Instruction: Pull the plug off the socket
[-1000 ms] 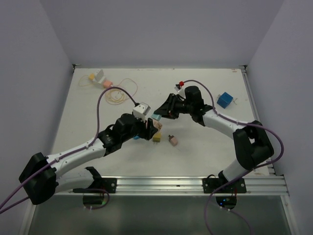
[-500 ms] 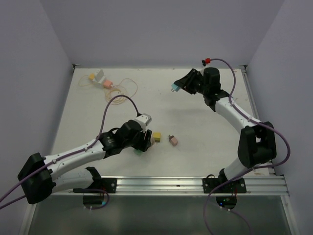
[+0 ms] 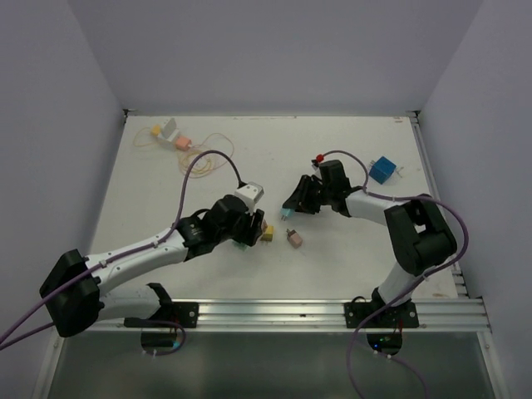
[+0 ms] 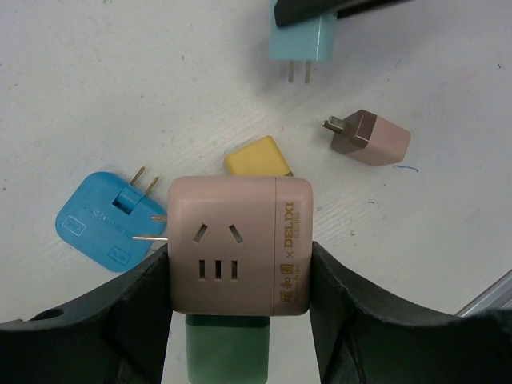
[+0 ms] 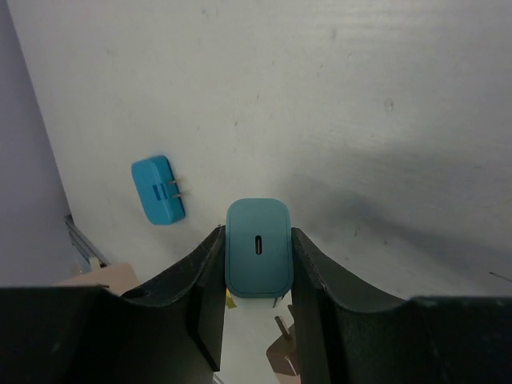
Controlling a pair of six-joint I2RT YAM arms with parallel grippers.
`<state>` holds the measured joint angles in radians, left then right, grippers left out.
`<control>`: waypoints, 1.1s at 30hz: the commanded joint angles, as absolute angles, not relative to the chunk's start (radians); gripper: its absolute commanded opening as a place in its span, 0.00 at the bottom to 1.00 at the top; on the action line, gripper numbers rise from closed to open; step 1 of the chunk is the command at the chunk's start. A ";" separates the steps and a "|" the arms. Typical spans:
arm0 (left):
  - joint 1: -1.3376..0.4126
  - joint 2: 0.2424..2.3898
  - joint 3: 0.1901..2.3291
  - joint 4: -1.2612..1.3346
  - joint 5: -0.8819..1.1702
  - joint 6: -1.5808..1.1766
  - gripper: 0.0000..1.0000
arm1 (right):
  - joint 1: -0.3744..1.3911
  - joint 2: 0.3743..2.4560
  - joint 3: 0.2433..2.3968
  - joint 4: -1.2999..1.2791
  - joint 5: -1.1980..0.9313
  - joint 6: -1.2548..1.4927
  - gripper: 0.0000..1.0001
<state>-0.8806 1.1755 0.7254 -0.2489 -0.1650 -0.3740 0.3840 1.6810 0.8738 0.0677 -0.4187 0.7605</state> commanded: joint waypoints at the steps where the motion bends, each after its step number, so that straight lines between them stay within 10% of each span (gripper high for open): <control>1: -0.856 1.213 0.801 -0.112 -0.144 -0.325 0.00 | 0.434 1.704 0.861 0.138 -0.466 0.752 0.00; 17: -0.824 1.289 0.825 -0.044 -0.089 -0.259 0.00 | 0.442 1.684 0.864 0.066 -0.387 0.729 0.89; 33: -0.815 1.315 0.868 -0.029 -0.094 -0.241 0.00 | 0.442 1.462 0.819 0.149 -0.528 0.839 0.99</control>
<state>-0.8230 1.3109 0.8066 -0.1196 -0.0921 -0.2665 0.4438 1.5005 0.8356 0.0872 -0.4488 0.7952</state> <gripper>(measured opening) 0.628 0.986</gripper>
